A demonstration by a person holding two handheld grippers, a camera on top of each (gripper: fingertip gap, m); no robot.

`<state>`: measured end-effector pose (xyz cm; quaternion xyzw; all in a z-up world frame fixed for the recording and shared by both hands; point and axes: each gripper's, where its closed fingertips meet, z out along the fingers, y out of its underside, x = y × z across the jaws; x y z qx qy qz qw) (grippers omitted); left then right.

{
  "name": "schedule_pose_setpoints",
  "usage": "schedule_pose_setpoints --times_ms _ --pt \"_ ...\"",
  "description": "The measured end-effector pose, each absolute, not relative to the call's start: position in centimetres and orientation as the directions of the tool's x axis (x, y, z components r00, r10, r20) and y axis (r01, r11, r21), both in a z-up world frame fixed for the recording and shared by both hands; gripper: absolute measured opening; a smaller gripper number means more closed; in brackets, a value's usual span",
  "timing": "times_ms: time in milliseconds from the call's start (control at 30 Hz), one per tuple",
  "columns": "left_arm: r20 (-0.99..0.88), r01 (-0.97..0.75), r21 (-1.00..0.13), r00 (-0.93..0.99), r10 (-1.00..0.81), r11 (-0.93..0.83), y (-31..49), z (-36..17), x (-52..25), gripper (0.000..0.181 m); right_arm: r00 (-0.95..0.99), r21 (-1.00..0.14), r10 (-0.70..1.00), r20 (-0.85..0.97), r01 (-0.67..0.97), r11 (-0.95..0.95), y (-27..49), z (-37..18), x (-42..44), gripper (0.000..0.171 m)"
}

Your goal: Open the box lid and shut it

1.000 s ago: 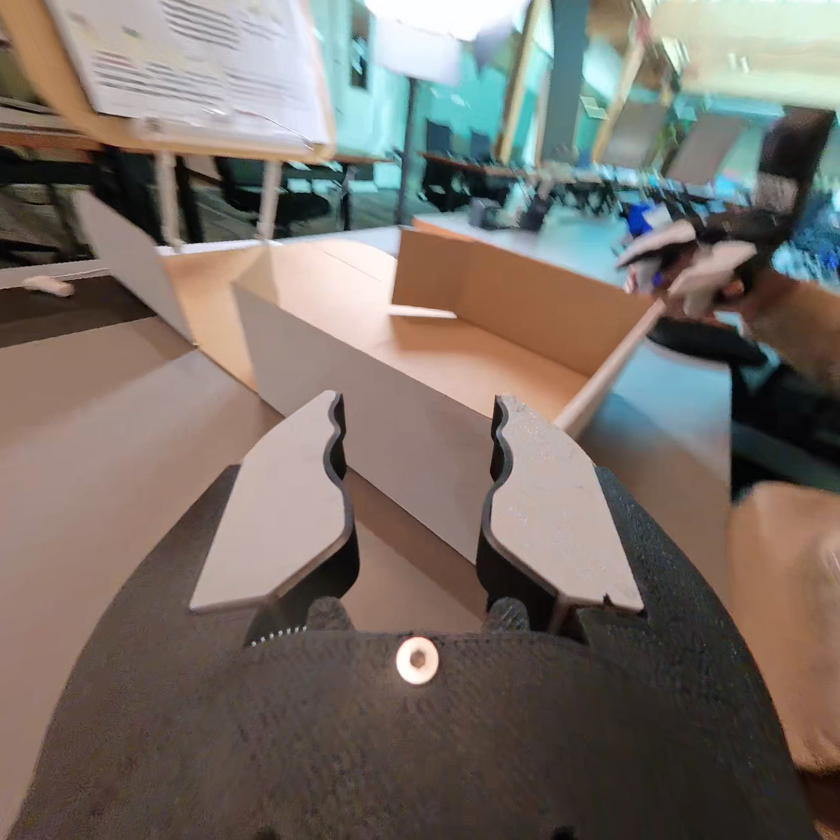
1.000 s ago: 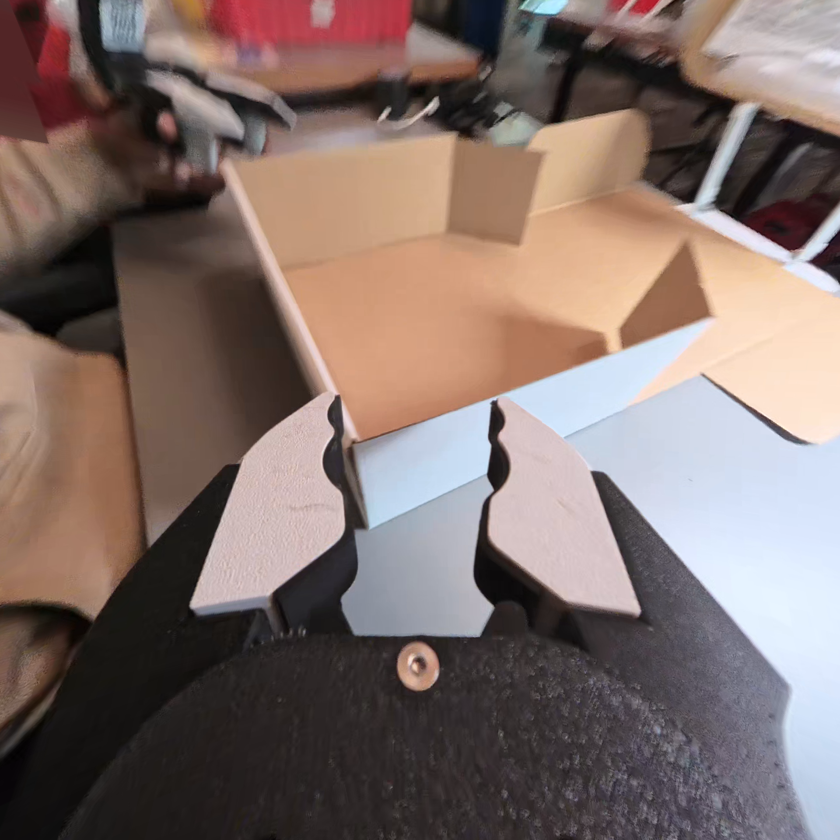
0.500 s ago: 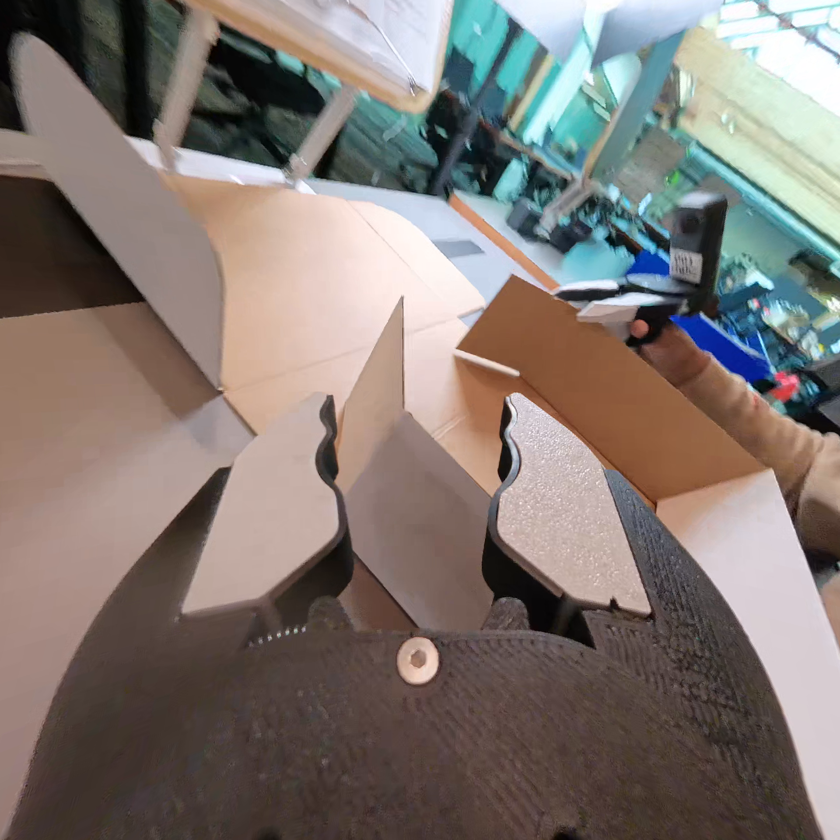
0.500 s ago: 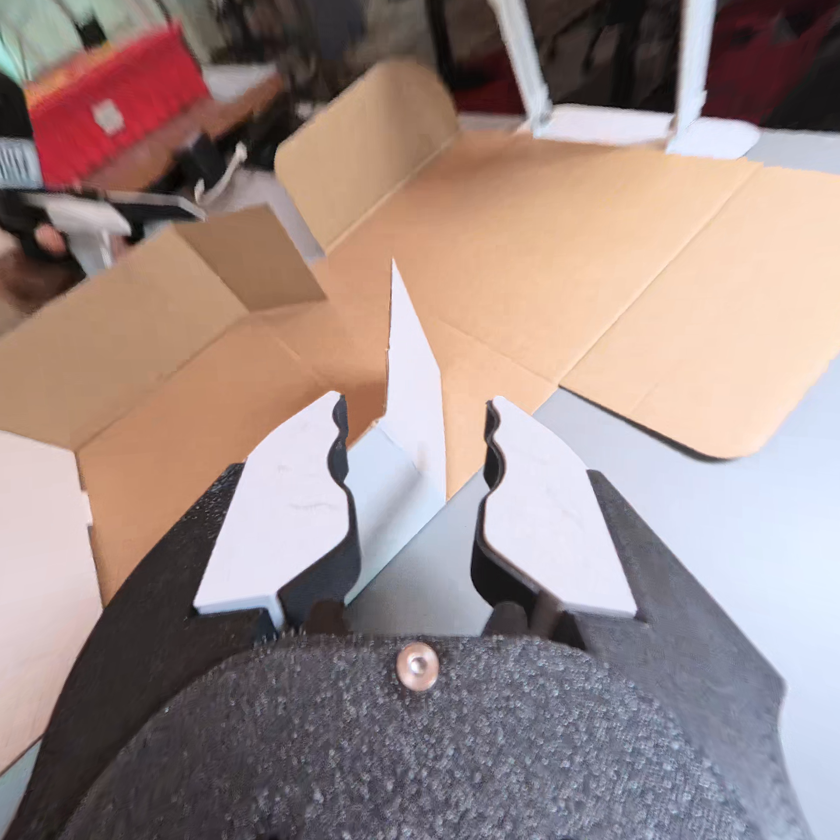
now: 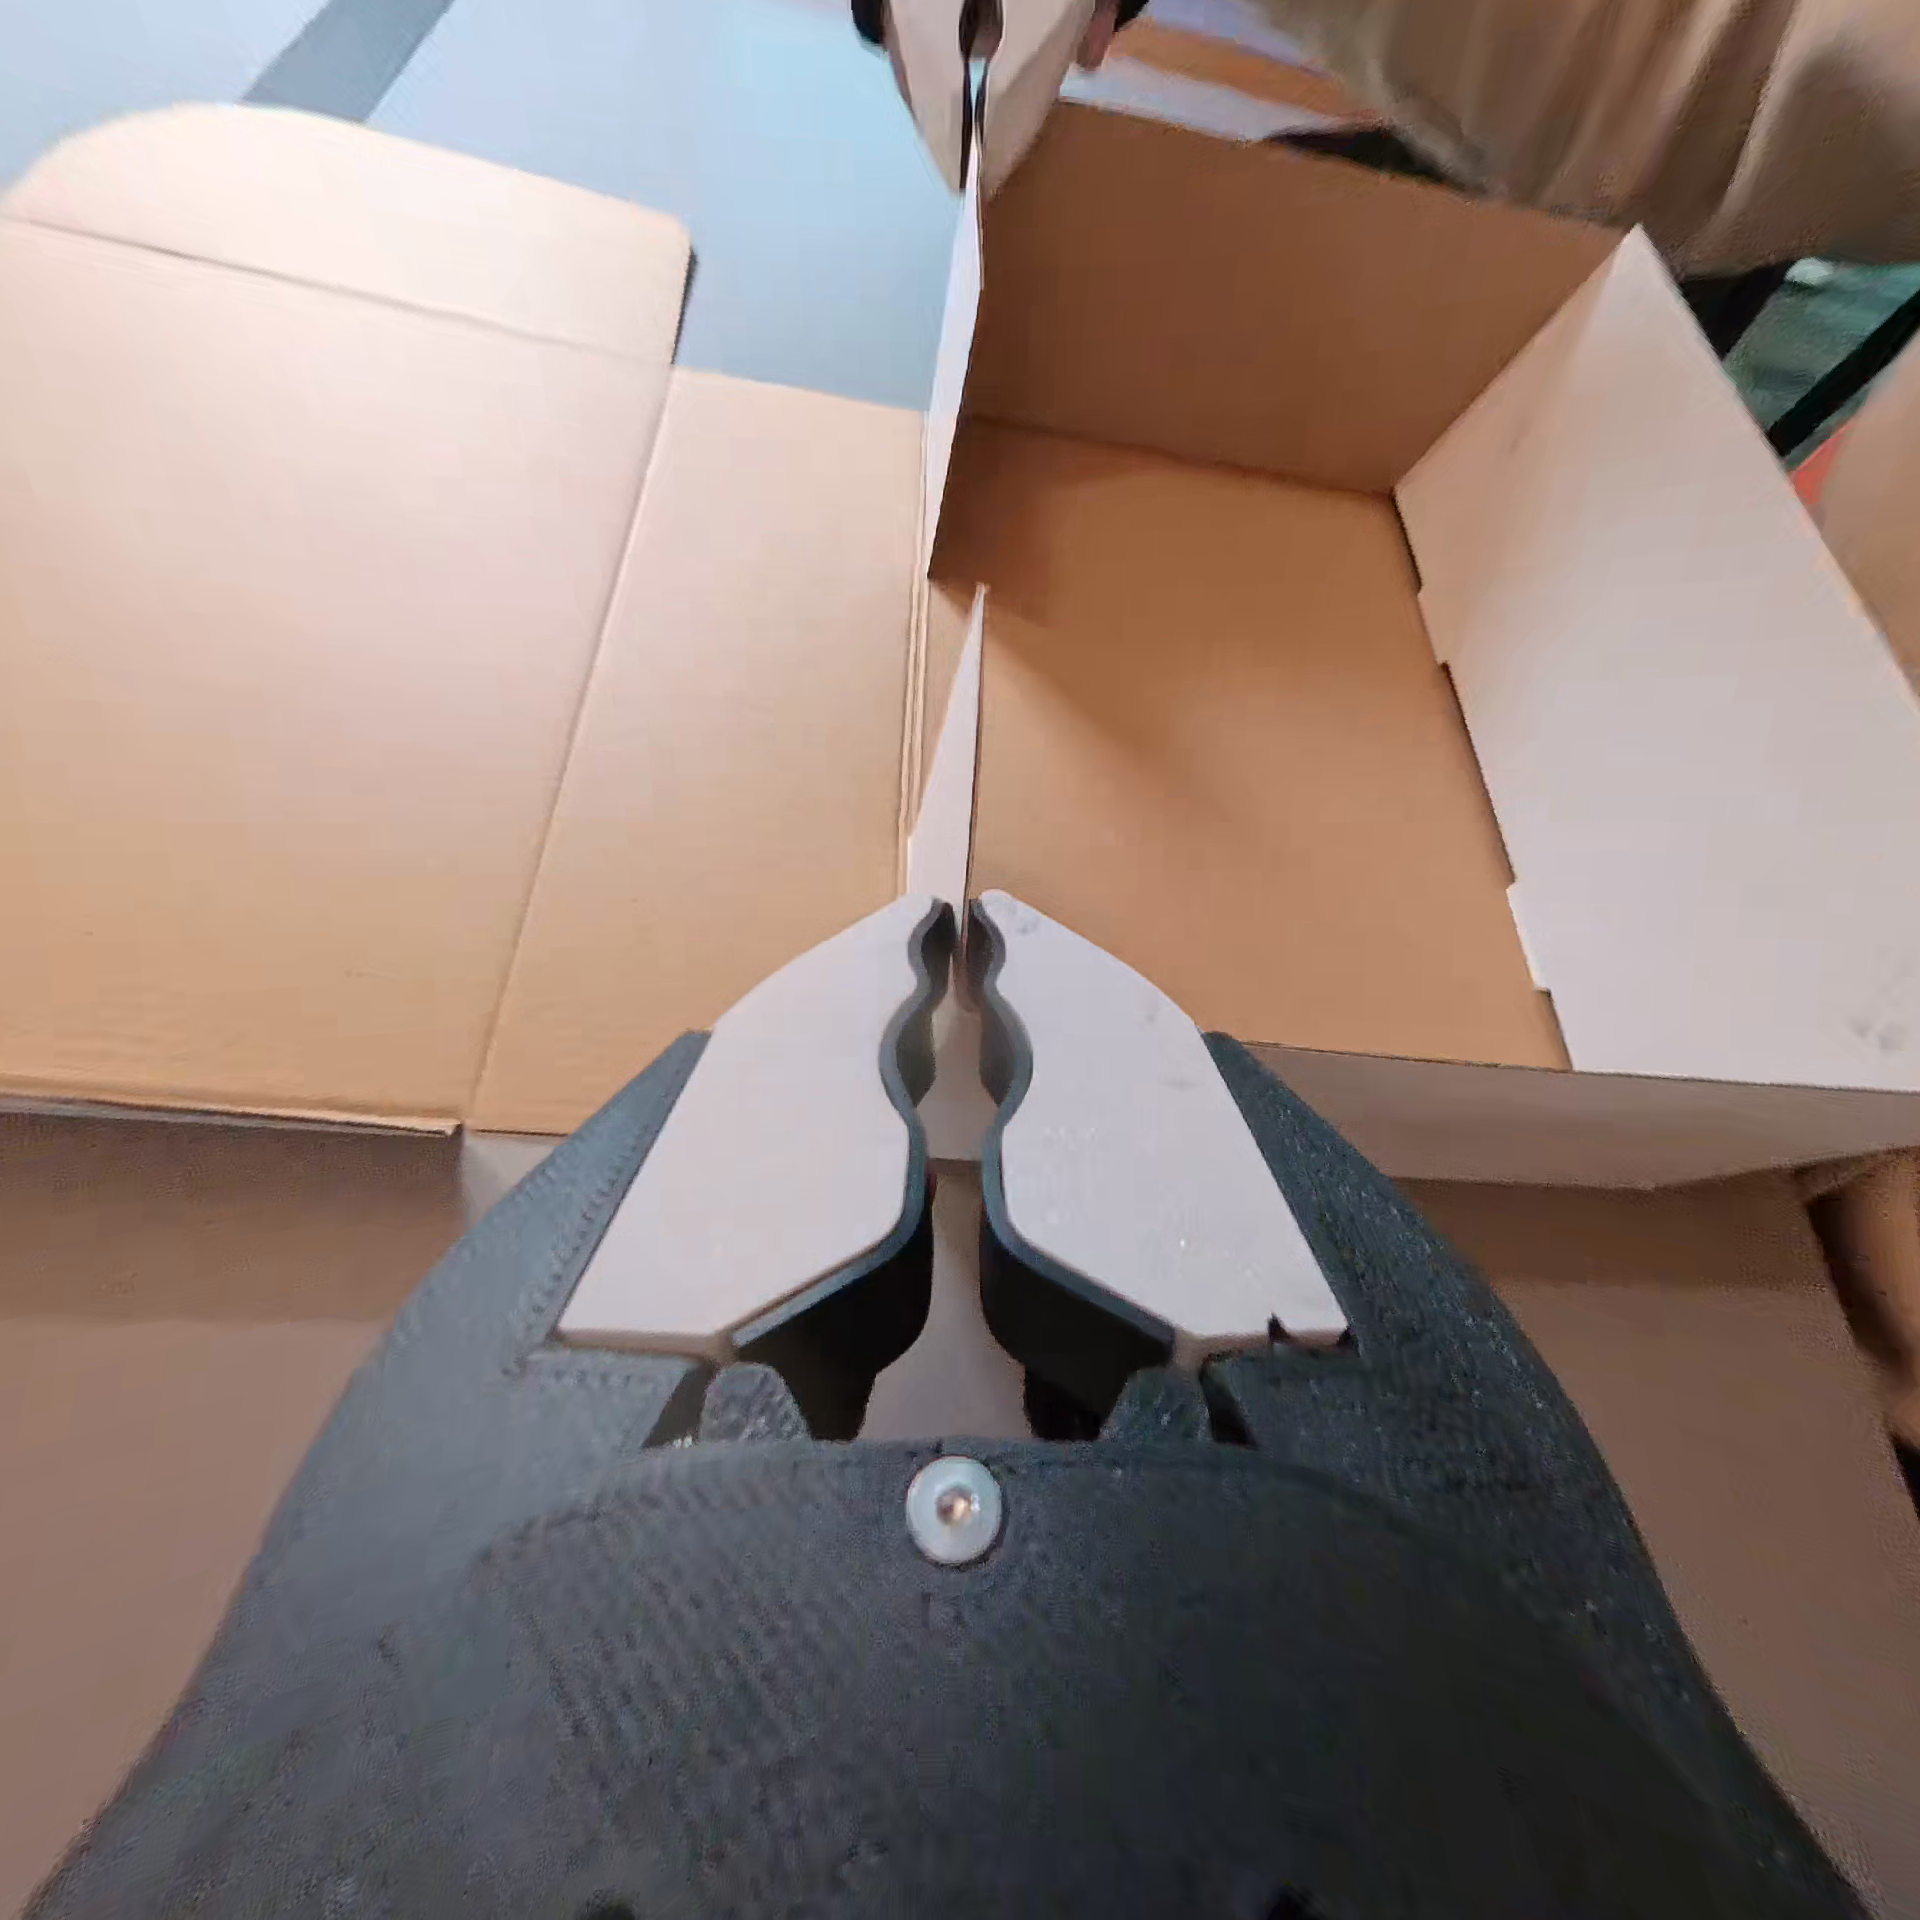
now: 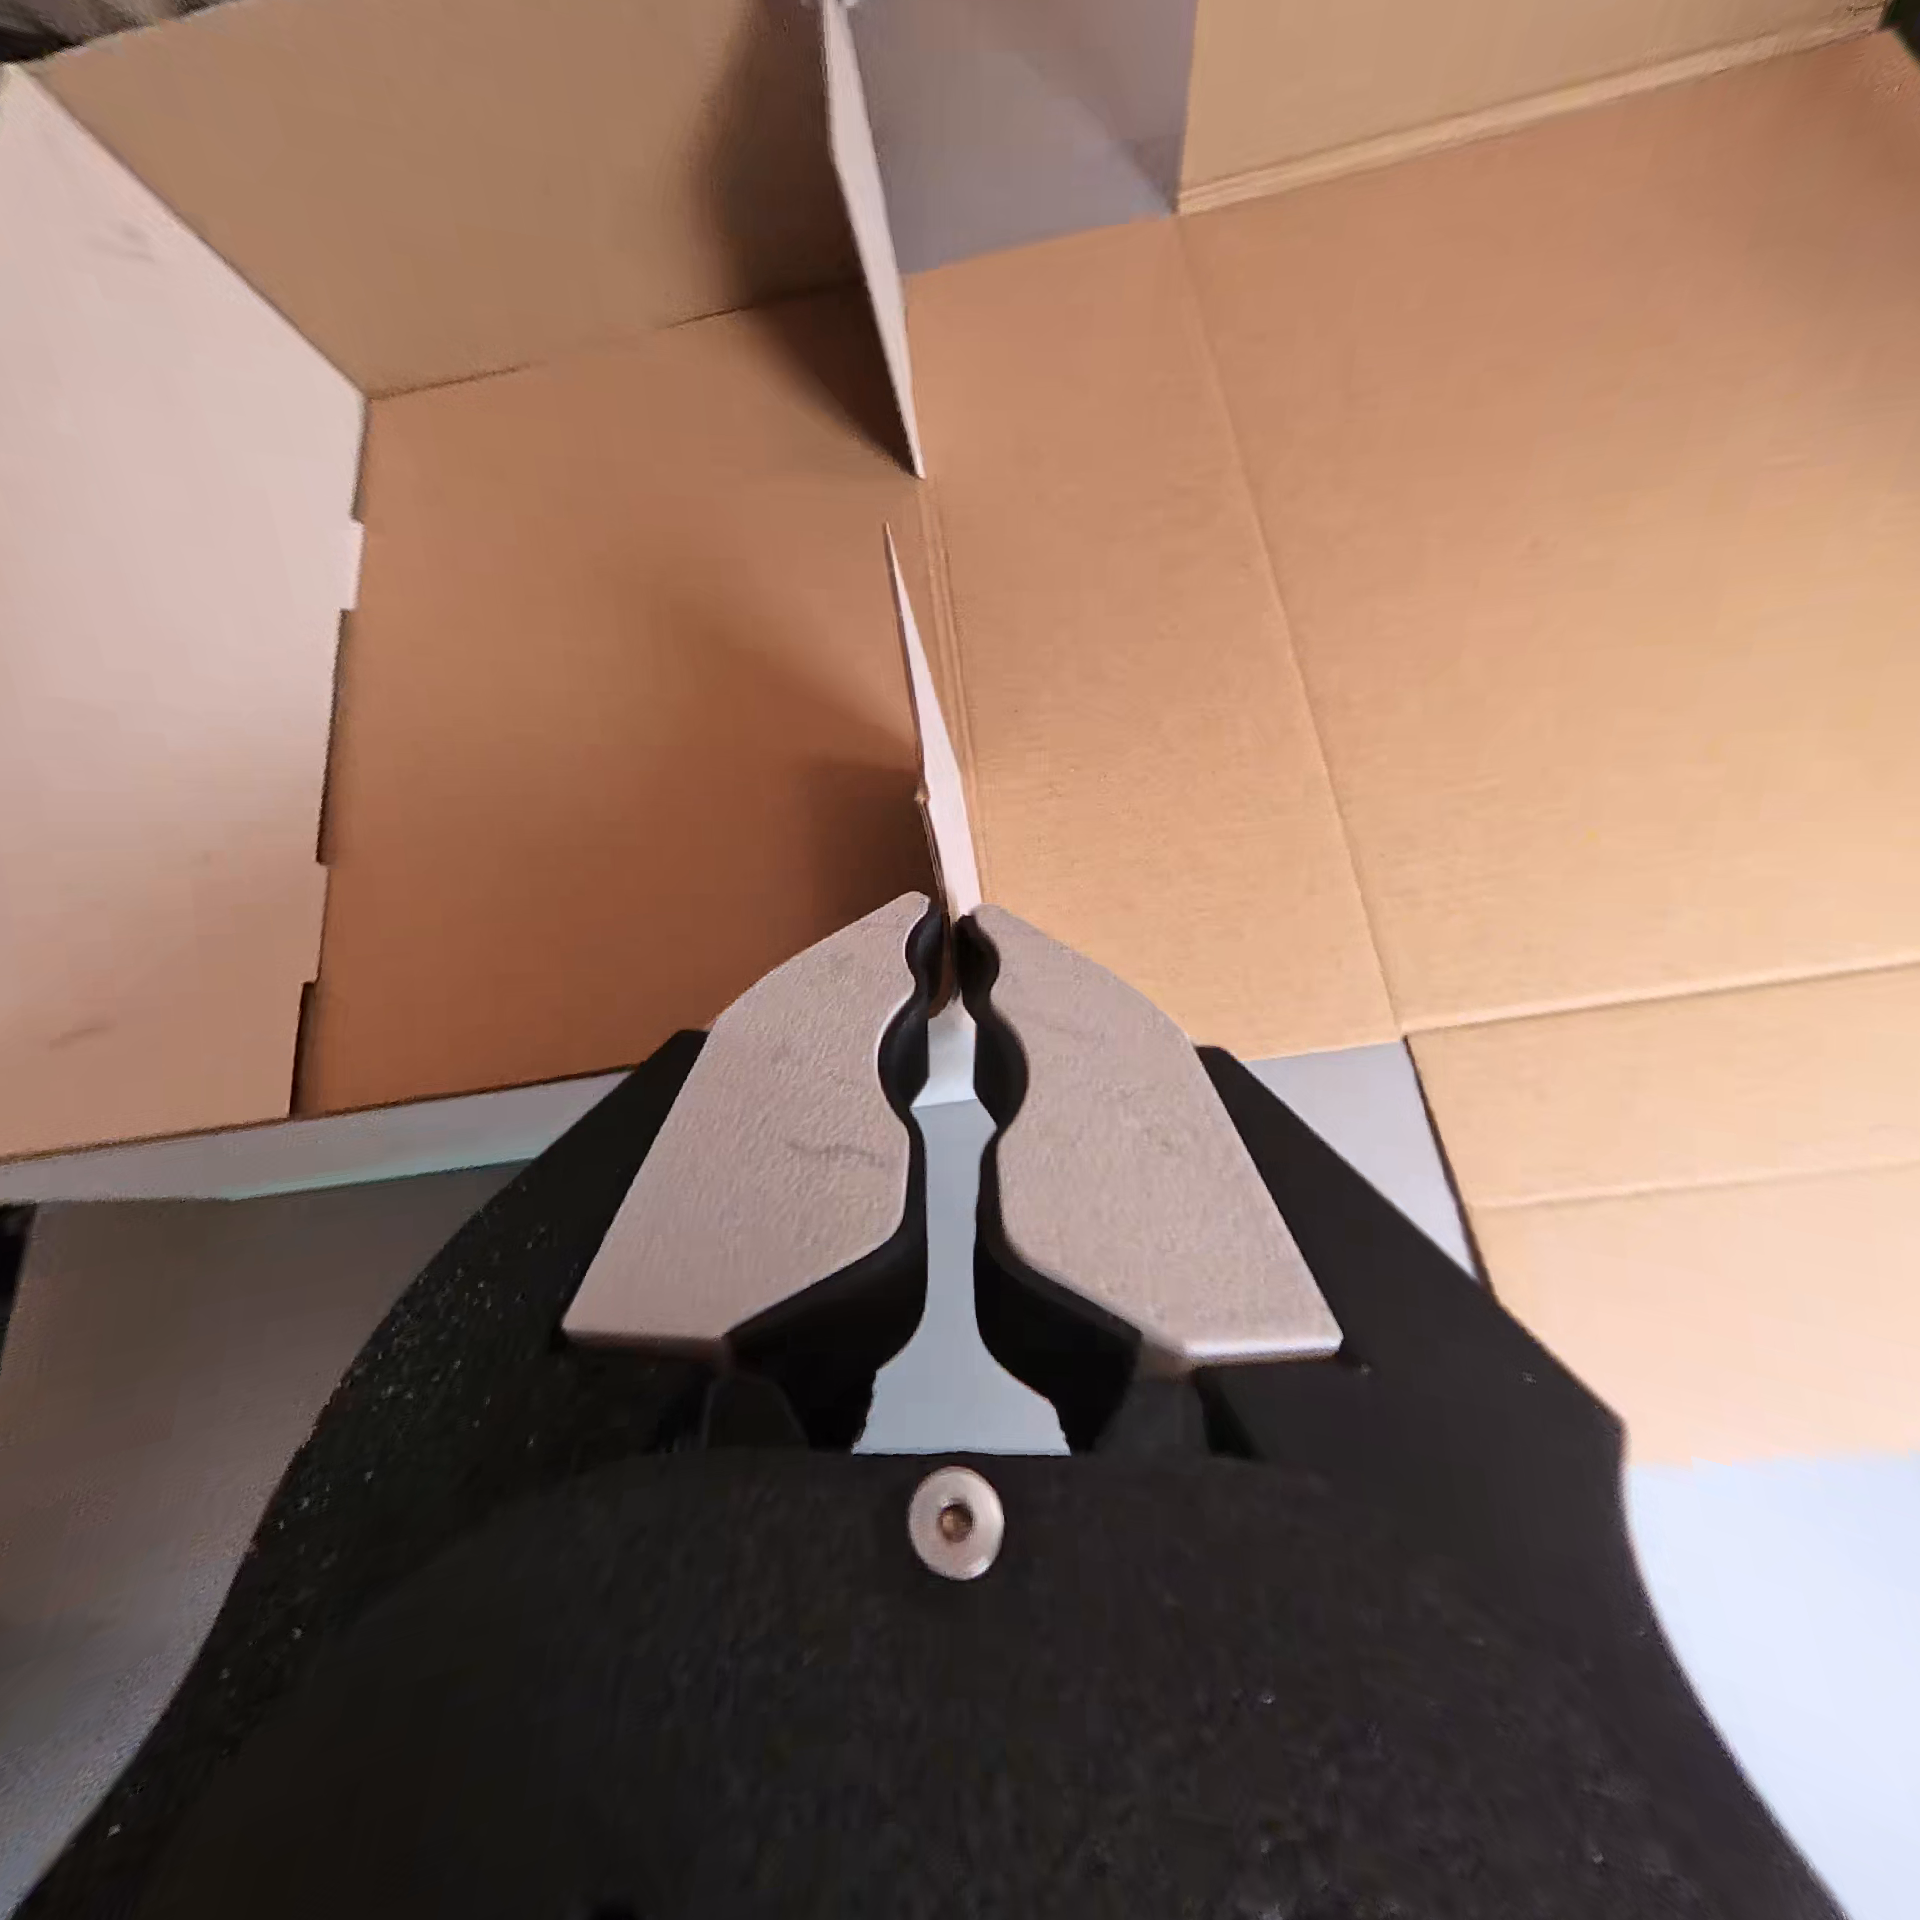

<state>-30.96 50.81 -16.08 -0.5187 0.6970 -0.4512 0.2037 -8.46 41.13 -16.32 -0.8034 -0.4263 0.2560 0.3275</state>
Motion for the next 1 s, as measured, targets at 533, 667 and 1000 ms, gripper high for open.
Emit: schedule_pose_setpoints --times_ms 533,667,1000 --pt "0.16 -0.5 -0.866 -0.329 -0.931 0.028 50.9 -16.0 -29.9 0.012 0.531 -0.723 0.844 -0.076 0.553 -0.413 39.7 -16.5 -8.8 0.002" --pt "0.155 -0.486 -0.874 -0.295 -0.943 0.008 51.3 -15.8 -30.3 0.022 0.554 -0.757 0.829 -0.081 0.507 -0.413 39.8 -15.9 -8.9 0.018" --pt "0.161 -0.462 -0.887 -0.267 -0.95 -0.02 51.0 -15.1 -31.0 0.032 0.631 -0.791 0.766 -0.127 0.401 -0.462 39.6 -15.4 -7.1 0.034"
